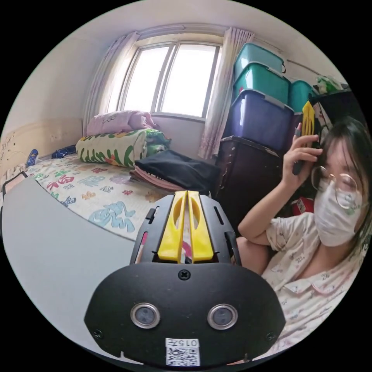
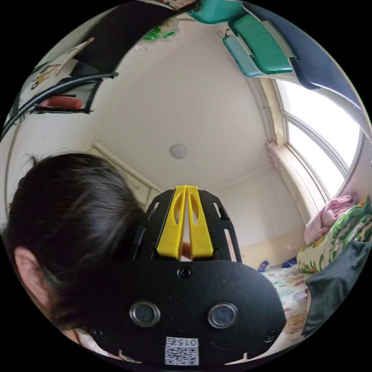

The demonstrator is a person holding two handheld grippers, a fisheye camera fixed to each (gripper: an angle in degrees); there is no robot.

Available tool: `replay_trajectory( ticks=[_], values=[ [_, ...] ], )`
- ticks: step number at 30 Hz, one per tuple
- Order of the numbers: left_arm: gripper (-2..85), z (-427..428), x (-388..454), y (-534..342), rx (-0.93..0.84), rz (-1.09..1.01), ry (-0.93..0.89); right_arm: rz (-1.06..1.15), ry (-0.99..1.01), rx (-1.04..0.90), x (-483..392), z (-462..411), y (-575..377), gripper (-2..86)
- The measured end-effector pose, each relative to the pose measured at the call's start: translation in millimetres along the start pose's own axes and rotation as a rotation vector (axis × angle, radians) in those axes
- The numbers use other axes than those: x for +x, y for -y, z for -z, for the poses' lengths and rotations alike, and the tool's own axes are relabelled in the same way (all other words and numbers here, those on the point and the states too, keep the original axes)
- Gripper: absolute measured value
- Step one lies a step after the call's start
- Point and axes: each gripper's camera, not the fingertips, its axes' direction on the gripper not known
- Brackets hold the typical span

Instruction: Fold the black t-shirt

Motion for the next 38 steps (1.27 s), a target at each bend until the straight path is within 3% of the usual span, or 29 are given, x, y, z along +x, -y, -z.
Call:
replay_trajectory(
  ticks=[4,11,21,24,29,34,38],
  values=[
    [-0.8,106.4,18.7,-30.3,0.081,0.120,0.044,0.057,0.071,0.128,-30.8,76.5,17.0,-0.6],
    [-0.8,242.1,28.0,-38.1,0.170,0.334,0.344,0.009,0.238,0.294,-42.3,193.8,37.6,-0.7],
    [-0.7,429.1,-30.3,20.2,0.163,0.644,0.715,0.088,0.167,0.474,-48.1,291.4,27.3,-0.7],
    [-0.3,524.2,-29.2,24.8,0.281,0.759,0.906,0.064,0.202,0.493,-33.5,313.9,23.0,-0.7],
    [5.5,678.7,-6.5,-7.9,0.436,1.074,1.411,0.034,0.305,0.429,-10.2,334.9,14.8,-0.6],
    [11.5,746.9,27.6,-38.2,0.579,1.304,1.698,0.016,0.397,0.377,14.0,342.3,3.3,-0.6],
    [12.4,772.8,38.0,-18.8,0.543,1.318,1.902,-0.065,0.429,0.348,48.6,336.3,-7.9,-0.6]
  ],
)
